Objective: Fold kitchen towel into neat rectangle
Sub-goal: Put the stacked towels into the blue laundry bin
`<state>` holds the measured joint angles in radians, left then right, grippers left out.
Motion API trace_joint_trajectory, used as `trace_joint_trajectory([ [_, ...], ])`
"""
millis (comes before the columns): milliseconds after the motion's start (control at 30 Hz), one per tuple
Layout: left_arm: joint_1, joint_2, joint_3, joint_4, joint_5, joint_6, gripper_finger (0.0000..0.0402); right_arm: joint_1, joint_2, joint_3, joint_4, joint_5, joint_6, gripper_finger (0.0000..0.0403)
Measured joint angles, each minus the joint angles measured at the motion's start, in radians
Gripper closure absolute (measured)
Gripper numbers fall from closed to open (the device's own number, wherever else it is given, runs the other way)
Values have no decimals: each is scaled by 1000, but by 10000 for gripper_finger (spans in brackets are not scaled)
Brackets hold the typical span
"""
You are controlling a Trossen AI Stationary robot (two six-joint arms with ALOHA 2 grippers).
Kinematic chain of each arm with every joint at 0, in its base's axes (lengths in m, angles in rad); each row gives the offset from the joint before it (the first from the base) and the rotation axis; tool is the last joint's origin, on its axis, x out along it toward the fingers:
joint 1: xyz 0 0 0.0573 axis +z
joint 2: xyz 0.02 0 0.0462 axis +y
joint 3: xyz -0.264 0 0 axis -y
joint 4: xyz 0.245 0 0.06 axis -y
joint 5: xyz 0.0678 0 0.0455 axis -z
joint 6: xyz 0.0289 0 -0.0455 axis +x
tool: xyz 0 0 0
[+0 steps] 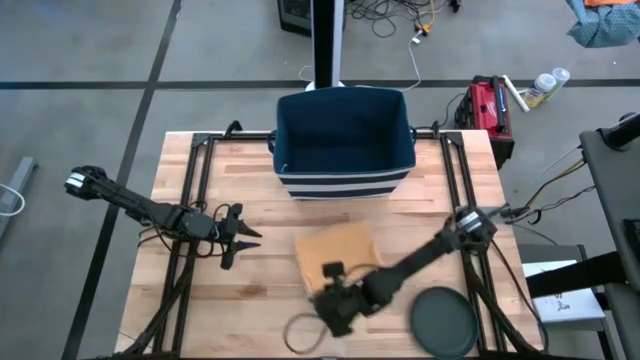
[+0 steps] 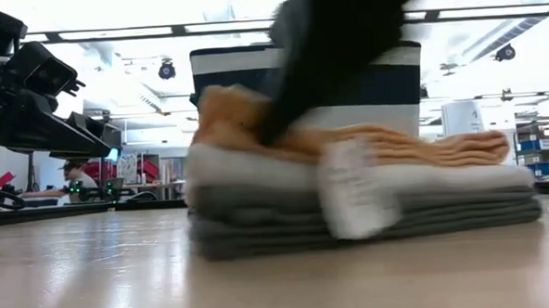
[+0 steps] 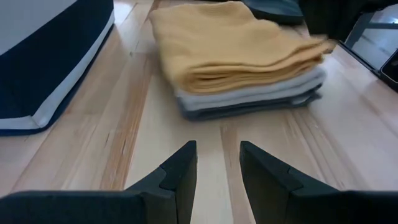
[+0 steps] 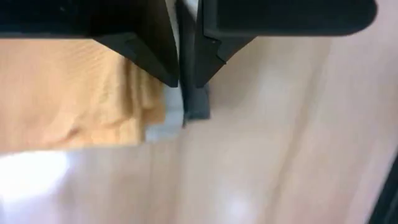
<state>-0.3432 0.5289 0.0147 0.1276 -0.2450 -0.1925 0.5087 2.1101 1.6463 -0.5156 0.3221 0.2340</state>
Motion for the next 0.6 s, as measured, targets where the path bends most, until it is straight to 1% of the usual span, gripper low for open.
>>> trace_joint_trajectory([
  [67, 0, 0, 0, -1, 0, 0, 287, -17, 0, 38, 0, -17, -8, 364],
  [167, 0, 0, 0, 0, 0, 0, 287, -16, -1, 86, -16, -86, -46, 366],
  [233, 0, 0, 0, 0, 0, 0, 287, -5, -3, 124, -60, -119, -59, 366],
  [267, 0, 0, 0, 0, 0, 0, 287, 0, -11, 143, -91, -116, -46, 366],
  [333, 0, 0, 0, 0, 0, 0, 287, 12, -56, 161, -142, -63, -9, 366],
  [433, 0, 0, 0, 0, 0, 0, 287, 43, -183, 127, -183, 114, 42, 366],
  [500, 0, 0, 0, 0, 0, 0, 287, 60, -274, 61, -209, 207, 88, 366],
  [567, 0, 0, 0, -1, 0, 28, 287, 78, -362, -32, -217, 250, 136, 366],
  [600, 0, 0, 0, -1, -1, 78, 287, 84, -406, -87, -220, 261, 159, 366],
])
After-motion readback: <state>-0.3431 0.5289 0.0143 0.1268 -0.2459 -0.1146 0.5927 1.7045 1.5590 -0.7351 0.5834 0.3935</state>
